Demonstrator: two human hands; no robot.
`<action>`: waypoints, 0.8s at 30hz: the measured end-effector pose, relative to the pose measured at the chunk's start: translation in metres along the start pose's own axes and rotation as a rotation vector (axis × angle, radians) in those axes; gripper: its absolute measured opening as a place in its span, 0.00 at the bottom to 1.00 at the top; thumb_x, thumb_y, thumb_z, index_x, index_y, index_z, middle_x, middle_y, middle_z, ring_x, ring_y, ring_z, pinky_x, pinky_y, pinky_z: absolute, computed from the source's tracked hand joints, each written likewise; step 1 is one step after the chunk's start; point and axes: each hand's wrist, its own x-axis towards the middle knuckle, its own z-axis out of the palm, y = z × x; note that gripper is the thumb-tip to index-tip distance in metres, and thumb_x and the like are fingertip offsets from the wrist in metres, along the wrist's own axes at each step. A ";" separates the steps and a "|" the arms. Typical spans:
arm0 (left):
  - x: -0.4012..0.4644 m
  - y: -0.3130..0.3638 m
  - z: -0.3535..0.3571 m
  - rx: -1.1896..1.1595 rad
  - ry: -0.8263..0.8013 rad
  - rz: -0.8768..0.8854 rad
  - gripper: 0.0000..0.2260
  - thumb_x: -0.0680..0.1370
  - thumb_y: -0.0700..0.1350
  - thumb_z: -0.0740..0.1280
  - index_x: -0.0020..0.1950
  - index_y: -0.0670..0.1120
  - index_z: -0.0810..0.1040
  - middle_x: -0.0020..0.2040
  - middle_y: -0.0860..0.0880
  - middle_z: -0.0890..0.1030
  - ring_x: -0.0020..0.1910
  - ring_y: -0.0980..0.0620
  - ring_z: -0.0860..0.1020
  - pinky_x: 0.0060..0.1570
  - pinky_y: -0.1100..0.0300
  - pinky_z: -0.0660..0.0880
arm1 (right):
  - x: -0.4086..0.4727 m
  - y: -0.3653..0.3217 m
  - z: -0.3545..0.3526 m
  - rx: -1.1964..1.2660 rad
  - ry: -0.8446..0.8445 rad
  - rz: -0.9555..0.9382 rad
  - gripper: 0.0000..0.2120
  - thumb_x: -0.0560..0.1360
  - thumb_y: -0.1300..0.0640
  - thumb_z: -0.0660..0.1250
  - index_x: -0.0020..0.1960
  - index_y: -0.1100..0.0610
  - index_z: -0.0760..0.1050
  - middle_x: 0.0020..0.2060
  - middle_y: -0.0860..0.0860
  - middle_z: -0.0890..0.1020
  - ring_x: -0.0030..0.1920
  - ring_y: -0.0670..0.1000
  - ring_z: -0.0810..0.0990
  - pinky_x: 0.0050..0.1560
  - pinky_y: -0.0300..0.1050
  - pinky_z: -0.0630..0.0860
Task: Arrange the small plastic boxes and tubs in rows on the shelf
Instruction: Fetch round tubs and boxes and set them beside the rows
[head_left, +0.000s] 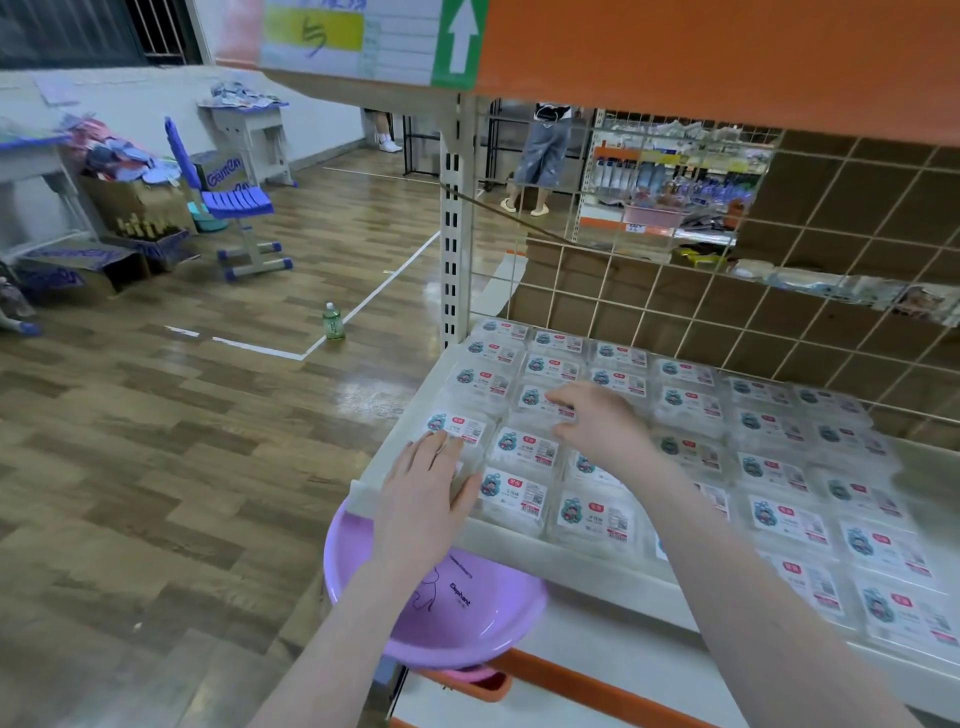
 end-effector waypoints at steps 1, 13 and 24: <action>0.000 0.000 0.000 -0.003 0.000 -0.002 0.17 0.68 0.43 0.77 0.55 0.40 0.81 0.54 0.42 0.81 0.53 0.41 0.80 0.54 0.45 0.77 | 0.001 -0.001 0.001 -0.006 0.008 0.000 0.21 0.75 0.59 0.64 0.68 0.52 0.70 0.65 0.51 0.73 0.61 0.53 0.74 0.56 0.45 0.71; 0.009 -0.005 0.000 0.036 -0.135 -0.018 0.21 0.80 0.56 0.57 0.69 0.47 0.68 0.67 0.51 0.70 0.69 0.51 0.65 0.68 0.61 0.57 | -0.009 -0.009 0.004 -0.014 0.065 0.054 0.20 0.78 0.56 0.61 0.69 0.51 0.68 0.68 0.48 0.70 0.62 0.49 0.72 0.54 0.43 0.71; 0.005 0.004 -0.006 -0.030 -0.194 0.056 0.20 0.77 0.51 0.65 0.63 0.40 0.73 0.63 0.43 0.74 0.66 0.43 0.70 0.61 0.50 0.67 | -0.126 0.016 0.017 0.097 0.372 0.429 0.14 0.75 0.61 0.65 0.60 0.63 0.76 0.57 0.59 0.78 0.55 0.60 0.76 0.53 0.49 0.70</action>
